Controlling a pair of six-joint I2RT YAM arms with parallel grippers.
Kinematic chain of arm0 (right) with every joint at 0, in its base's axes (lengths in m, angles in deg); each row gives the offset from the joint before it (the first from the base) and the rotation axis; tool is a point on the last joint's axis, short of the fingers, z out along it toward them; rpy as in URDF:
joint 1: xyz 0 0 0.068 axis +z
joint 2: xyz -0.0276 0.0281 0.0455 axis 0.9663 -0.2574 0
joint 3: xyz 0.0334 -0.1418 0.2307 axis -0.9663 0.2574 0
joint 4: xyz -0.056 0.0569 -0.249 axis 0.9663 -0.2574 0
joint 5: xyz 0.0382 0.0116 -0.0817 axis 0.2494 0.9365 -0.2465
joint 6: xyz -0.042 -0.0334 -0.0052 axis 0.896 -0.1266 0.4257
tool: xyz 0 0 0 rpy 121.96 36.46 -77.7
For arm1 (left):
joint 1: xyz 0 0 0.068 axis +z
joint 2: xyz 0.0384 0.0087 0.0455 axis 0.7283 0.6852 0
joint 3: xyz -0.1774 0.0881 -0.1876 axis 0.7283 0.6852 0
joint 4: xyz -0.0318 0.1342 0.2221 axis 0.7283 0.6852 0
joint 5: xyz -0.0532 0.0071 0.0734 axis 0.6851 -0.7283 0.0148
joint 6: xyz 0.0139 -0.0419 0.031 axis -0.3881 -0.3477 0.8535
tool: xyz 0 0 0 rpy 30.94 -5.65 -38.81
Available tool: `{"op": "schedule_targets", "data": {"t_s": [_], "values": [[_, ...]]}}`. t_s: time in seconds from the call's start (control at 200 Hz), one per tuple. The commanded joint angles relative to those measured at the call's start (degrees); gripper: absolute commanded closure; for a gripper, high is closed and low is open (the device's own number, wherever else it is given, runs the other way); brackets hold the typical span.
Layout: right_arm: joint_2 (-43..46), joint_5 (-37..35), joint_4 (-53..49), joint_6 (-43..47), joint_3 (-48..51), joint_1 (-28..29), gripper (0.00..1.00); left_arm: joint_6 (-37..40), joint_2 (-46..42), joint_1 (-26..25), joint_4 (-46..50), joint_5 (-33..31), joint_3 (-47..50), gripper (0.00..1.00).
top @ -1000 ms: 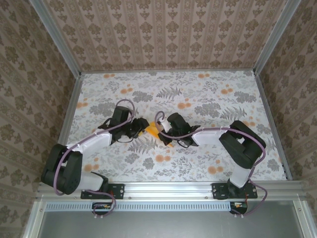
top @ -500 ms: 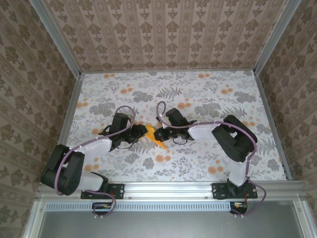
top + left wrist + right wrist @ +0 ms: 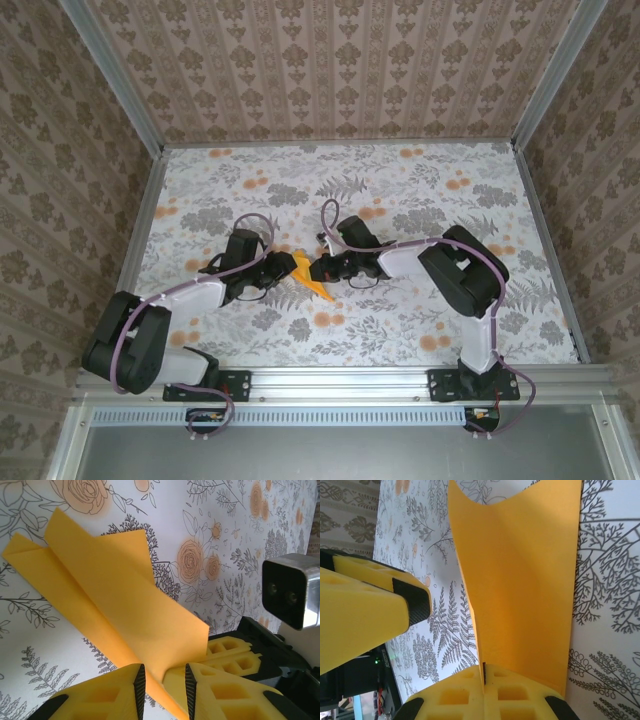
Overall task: Fold a paper plane with a square sheet of paper (pick it up from the middle)
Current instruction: Fold the wing for the fifth time at the center of the table.
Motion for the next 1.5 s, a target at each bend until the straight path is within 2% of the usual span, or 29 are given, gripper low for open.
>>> {"op": "schedule_targets", "data": {"t_s": [0.0,0.605,1.115,1.495], "values": [[-1.37,3.4,0.76,-0.12,-1.69,-0.1,1.0,2.06,0.7,0.22,-1.15,-0.96,1.12,0.71],[-4.65,2.59,-8.58,6.34,-5.01,0.16,0.95,1.13,4.72,0.12,-6.86,2.09,1.09,0.73],[-2.3,2.91,-10.06,6.39,-5.17,0.25,0.87,1.09,9.52,0.12,-7.09,1.46,-0.57,0.79],[1.28,1.37,-13.54,10.7,-4.33,0.19,0.72,2.02,11.76,0.11,-3.48,0.53,-2.94,0.82]]}}
